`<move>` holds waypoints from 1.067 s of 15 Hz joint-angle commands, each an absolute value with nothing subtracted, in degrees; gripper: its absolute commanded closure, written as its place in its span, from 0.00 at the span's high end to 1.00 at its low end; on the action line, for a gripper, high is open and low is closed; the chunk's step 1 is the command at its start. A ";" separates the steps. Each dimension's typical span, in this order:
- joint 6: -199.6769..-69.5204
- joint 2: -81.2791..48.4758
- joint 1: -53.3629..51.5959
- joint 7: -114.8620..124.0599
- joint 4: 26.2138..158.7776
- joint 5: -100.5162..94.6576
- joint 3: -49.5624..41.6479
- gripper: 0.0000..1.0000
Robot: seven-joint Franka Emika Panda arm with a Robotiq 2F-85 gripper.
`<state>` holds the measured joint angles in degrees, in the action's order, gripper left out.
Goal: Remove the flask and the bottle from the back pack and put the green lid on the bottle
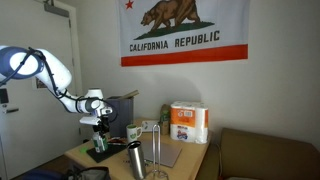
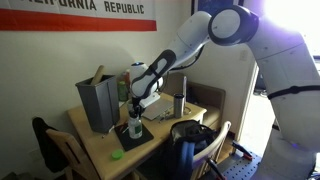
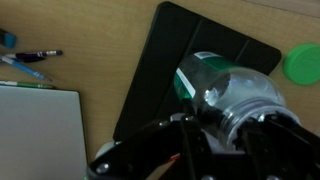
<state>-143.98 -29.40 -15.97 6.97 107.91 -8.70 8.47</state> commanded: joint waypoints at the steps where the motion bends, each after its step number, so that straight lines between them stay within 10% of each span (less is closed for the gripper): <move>1: -144.44 -30.78 -16.33 5.59 106.35 -8.51 8.16 0.35; 10: -142.91 -29.87 -16.92 6.26 105.94 -8.62 7.92 0.96; 16: -139.37 -28.06 -17.07 6.09 104.09 -9.23 7.61 1.00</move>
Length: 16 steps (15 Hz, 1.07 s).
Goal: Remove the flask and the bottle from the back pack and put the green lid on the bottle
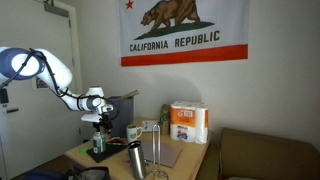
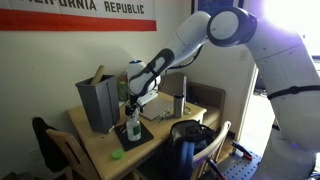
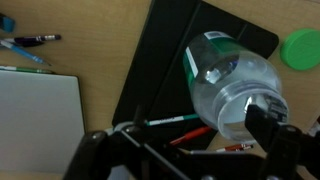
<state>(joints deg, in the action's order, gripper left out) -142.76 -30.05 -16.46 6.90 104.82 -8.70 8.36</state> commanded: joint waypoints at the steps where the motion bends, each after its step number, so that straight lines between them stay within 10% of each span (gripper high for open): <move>1: -138.66 -27.69 -17.02 5.96 103.78 -9.31 7.62 1.00; 16: -125.65 -27.29 -20.39 -1.13 96.96 -8.38 13.88 1.00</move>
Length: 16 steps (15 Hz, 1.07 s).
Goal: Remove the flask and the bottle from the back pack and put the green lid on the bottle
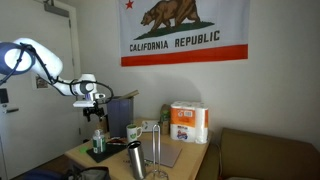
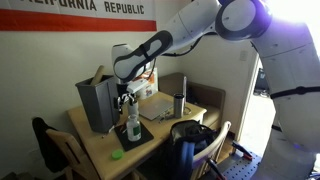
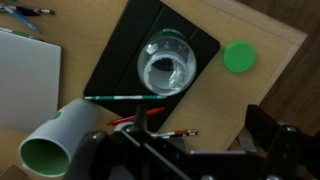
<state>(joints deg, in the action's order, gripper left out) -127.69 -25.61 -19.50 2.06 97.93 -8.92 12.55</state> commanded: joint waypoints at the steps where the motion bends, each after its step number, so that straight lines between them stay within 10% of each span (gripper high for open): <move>1: -125.54 -27.76 -20.87 -1.85 97.13 -8.64 14.30 1.00; 16: -133.73 -43.50 -20.85 -16.33 96.18 -7.61 17.63 1.00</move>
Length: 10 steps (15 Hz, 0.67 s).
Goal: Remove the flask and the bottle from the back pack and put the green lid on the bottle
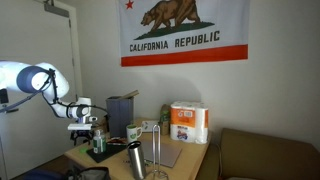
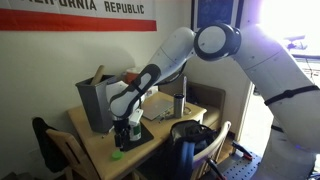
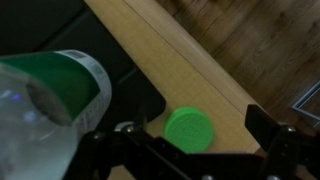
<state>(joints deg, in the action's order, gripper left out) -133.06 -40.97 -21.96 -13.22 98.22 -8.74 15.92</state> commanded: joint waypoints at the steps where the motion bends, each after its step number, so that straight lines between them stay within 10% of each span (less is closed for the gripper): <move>1: -133.52 -44.25 -20.79 -16.96 95.64 -7.32 17.99 1.00; 10: -135.05 -49.23 -21.46 -21.01 92.31 -7.38 20.14 1.00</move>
<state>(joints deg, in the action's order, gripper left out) -133.62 -47.17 -21.52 -18.83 93.66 -7.37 19.76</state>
